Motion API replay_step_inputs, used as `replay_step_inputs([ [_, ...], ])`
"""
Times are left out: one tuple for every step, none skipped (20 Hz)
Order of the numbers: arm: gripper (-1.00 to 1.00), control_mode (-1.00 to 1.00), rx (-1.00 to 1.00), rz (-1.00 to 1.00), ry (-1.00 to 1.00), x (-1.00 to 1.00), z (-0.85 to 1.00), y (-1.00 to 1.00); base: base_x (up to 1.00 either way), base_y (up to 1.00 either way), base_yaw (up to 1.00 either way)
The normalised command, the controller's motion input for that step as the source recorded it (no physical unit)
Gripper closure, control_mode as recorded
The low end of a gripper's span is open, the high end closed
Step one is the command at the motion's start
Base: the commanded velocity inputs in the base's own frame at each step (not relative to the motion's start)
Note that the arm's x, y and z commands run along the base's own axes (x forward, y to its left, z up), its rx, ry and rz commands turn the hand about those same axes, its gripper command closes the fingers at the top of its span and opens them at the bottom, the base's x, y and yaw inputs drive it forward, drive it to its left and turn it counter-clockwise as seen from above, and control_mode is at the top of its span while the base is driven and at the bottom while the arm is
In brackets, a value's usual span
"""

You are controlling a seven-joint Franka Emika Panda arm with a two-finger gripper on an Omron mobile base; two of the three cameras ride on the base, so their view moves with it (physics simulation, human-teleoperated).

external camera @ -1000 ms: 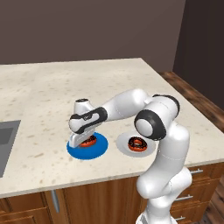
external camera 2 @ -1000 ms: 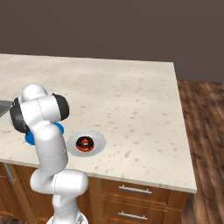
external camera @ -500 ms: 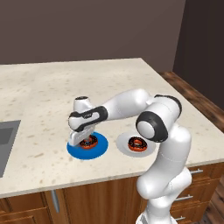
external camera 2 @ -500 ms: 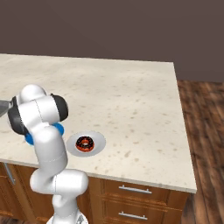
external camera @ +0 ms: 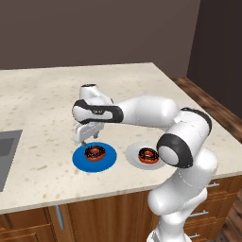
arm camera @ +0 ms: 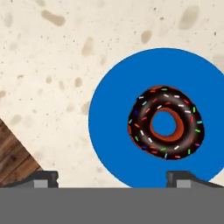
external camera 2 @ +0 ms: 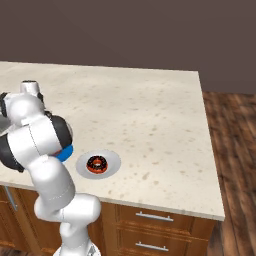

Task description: Place the pastries on the plates.

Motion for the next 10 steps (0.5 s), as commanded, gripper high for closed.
replay_step_inputs([
  [-1.0,-1.0,0.02,0.0,0.0,-0.32,1.0,-0.15,0.0,0.0,0.0],
  [-1.0,-1.0,0.01,0.0,0.0,-0.25,1.0,-0.16,0.0,0.0,0.0],
  [-1.0,-1.0,0.01,0.0,-0.01,-0.25,1.0,-0.31,0.0,0.0,0.0],
  [-1.0,-1.0,0.0,0.0,0.0,-0.21,1.0,-0.42,0.0,0.0,0.0],
  [-1.0,-1.0,0.0,-0.03,-0.05,-0.21,0.84,-0.55,0.0,0.0,0.0],
  [-1.0,-1.0,0.0,-0.04,-0.12,-0.22,0.62,-0.63,0.0,0.0,0.0],
  [-1.0,-1.0,0.0,-0.05,-0.2,-0.21,0.46,-0.77,0.0,0.0,0.0],
  [-1.0,-1.0,0.0,-0.05,-0.26,-0.22,0.44,-0.84,0.0,0.0,0.0],
  [-1.0,-1.0,0.0,-0.06,-0.27,-0.14,0.49,-0.99,0.0,0.0,0.0],
  [-1.0,-1.0,0.0,-0.07,-0.29,-0.16,0.47,-1.0,0.0,0.0,0.0],
])
